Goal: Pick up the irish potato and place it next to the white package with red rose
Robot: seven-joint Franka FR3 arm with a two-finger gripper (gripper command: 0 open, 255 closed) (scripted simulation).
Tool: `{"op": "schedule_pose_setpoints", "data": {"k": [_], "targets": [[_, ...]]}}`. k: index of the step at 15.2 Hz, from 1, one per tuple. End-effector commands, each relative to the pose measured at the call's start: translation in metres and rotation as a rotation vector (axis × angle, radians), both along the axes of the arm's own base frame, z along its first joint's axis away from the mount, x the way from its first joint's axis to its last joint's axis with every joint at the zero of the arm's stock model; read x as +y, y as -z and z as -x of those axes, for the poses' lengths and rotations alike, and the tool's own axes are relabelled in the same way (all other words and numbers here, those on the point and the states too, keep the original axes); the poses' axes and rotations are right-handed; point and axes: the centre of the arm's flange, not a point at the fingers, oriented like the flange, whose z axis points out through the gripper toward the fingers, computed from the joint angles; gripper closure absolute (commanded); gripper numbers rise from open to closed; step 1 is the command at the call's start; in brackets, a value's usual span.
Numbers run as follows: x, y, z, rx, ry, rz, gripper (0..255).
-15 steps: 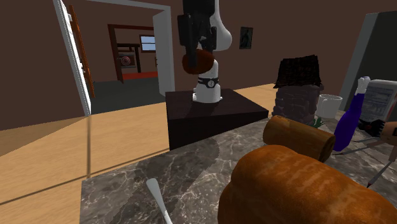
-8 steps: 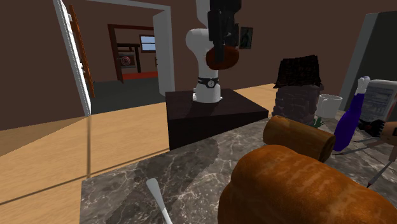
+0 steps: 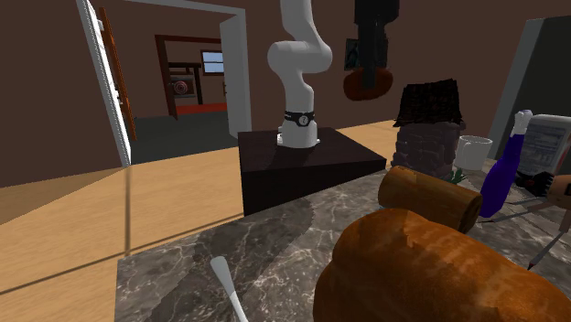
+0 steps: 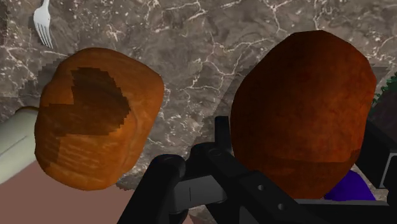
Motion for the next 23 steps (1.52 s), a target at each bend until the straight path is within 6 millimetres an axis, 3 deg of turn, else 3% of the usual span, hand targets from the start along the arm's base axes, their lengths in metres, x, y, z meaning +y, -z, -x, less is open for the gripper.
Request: {"op": "schedule_pose_setpoints", "data": {"k": [1,23], "targets": [[0.028,-0.002,-0.001,0.0,0.001,0.0,255],[0.318,-0.002,0.005,0.0,0.001,0.0,255]]}}
